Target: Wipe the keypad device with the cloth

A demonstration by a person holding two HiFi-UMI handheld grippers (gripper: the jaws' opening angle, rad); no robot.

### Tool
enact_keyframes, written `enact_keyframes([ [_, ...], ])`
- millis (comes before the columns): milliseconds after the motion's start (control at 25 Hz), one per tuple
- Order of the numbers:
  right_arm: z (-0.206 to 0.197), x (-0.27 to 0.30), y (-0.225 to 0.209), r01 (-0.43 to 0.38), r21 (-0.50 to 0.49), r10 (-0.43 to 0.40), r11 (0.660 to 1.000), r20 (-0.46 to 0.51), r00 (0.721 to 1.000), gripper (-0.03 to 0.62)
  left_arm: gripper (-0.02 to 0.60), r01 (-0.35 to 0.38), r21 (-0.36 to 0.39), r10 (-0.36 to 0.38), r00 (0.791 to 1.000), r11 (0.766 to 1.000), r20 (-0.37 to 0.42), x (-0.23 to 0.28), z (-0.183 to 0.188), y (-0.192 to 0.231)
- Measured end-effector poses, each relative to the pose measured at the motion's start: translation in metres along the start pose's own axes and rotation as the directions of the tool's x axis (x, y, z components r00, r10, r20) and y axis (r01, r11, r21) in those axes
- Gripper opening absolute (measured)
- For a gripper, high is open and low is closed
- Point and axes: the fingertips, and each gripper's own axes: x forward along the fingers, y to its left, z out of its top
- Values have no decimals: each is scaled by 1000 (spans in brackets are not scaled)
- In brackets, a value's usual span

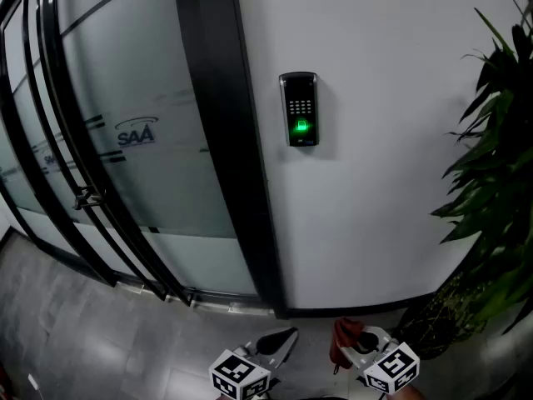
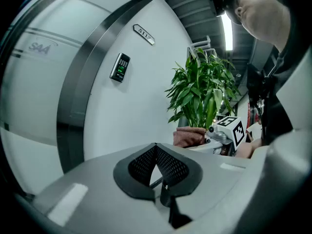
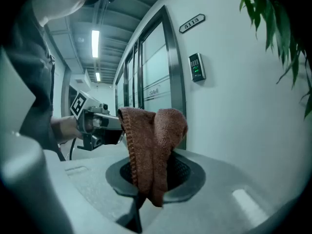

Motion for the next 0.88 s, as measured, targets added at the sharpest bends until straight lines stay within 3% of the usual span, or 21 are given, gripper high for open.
enact_keyframes([
  [320,-12,-13,-30,-24,-3,24,1000,-9,1000,55,17,-55,-3,55,998,998,1,21,-3,-11],
  [560,-8,12,-44,-6,-28,6,1000,-10,1000,55,17,-54,-4,54,998,999,-9,30,-4,16],
  [880,17,71,-71,111,-49,-111,993,-5,994,55,17,56,46,-57,998,997,6,54,27,84],
])
